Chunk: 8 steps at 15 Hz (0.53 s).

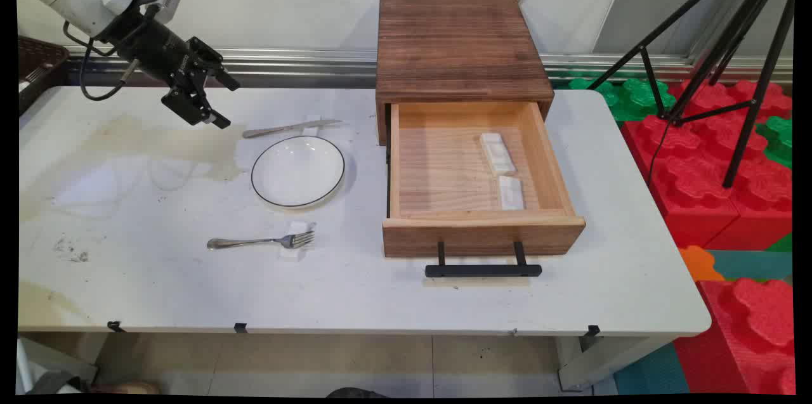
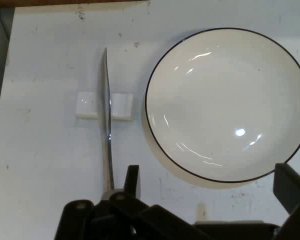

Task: Pick up the knife from the left of the white plate

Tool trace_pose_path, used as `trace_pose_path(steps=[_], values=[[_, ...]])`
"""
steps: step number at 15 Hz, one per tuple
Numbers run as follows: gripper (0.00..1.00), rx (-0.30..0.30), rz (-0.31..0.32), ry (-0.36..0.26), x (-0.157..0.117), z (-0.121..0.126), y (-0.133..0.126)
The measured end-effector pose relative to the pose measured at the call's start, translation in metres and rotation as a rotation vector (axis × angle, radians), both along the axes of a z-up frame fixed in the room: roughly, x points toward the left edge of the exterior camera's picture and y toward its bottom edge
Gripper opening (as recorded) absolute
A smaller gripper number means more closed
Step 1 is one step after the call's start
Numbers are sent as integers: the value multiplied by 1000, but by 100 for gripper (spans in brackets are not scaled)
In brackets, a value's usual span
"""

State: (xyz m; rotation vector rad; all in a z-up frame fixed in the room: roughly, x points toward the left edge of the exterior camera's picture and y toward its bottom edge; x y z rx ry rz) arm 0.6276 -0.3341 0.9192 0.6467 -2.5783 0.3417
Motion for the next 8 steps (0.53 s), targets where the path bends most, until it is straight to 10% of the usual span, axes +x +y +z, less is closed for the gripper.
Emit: trace_pose_path(steps=[8], values=[[100, 2, 21, -21, 2, -5, -3]])
